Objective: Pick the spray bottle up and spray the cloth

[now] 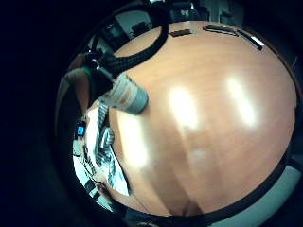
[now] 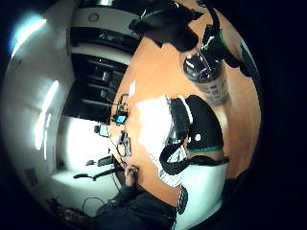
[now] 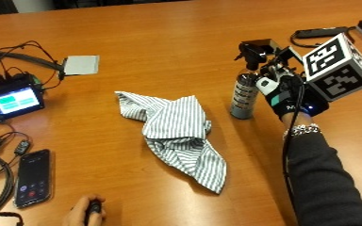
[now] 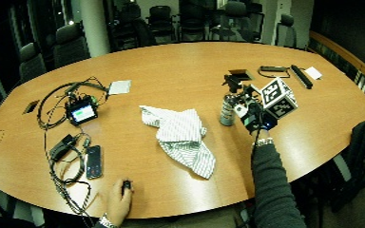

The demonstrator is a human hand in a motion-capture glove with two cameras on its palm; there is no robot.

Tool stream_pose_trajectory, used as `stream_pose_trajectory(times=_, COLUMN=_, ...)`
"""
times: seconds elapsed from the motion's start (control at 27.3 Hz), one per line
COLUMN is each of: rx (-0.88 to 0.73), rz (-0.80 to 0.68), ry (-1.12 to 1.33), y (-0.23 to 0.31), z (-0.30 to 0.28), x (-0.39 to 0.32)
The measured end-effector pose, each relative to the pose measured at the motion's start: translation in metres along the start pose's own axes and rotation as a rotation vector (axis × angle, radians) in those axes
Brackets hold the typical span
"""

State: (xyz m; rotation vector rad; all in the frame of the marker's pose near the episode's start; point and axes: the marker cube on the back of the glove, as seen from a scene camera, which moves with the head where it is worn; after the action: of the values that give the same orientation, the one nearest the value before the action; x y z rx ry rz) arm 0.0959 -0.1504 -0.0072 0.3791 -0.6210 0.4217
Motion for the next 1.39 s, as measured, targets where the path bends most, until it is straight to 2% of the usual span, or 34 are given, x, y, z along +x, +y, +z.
stream_pose_trajectory(times=0.62, rx=0.019, rz=0.058, ry=-0.396, y=-0.033, z=0.056, x=0.001)
stream_pose_trajectory(times=0.84, rx=0.043, rz=-0.052, ry=-0.525, y=-0.042, z=0.062, x=0.007)
stream_pose_trajectory(times=1.1, rx=0.208, rz=-0.231, ry=-0.504, y=-0.049, z=0.061, x=0.010)
stream_pose_trajectory(times=1.24, rx=0.240, rz=-0.268, ry=-0.495, y=-0.050, z=0.061, x=0.006)
stream_pose_trajectory(times=1.39, rx=0.203, rz=-0.272, ry=-0.512, y=-0.044, z=0.064, x=0.009)
